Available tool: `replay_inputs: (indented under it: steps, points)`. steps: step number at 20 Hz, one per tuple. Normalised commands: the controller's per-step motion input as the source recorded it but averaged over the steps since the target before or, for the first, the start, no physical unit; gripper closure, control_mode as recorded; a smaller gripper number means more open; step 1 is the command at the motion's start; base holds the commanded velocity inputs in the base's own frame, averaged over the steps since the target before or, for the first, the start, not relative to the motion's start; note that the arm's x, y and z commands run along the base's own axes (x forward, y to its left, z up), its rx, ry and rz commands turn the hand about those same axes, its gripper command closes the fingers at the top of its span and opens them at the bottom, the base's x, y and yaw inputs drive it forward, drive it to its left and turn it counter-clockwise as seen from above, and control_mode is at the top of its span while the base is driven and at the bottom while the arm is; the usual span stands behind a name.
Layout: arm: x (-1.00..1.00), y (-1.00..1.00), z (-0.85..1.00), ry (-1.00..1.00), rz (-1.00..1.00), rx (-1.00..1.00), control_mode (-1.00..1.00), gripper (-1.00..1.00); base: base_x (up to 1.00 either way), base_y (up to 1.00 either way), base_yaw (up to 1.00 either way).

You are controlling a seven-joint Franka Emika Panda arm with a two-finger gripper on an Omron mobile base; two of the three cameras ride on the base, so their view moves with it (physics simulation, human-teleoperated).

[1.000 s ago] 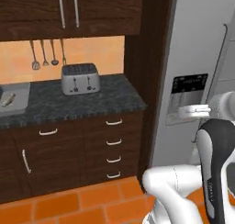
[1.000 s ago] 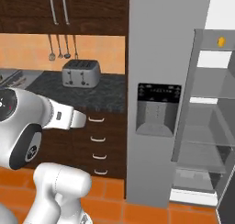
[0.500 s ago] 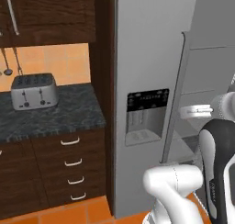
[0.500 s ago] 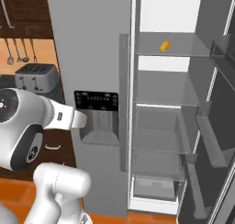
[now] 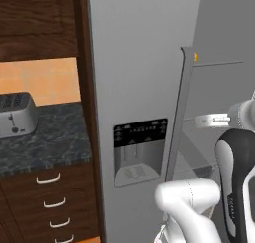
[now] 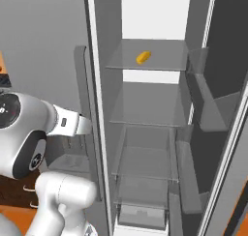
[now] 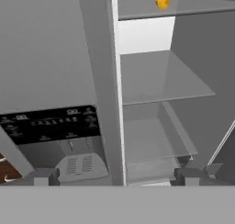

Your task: Place one corn and one fish in each tupperware on the nearby counter, to pack two identical lunches.

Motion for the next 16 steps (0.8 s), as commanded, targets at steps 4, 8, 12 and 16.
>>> replay_inputs:
  steps: [4, 8, 12, 16]
  points:
    - [0.00, 0.00, 0.00, 0.00, 0.00, 0.00, 1.00, -1.00, 0.39, -0.65, 0.00]
    - [0.00, 0.00, 0.00, 0.00, 0.00, 0.00, 1.00, -1.00, 0.25, -0.30, 0.00]
    - [0.00, 0.00, 0.00, 0.00, 0.00, 0.00, 1.00, -1.00, 0.67, -0.11, 0.00]
    - [0.08, -0.04, 0.00, 0.03, 0.01, 0.00, -1.00, -1.00, 0.22, 0.00, 0.00]
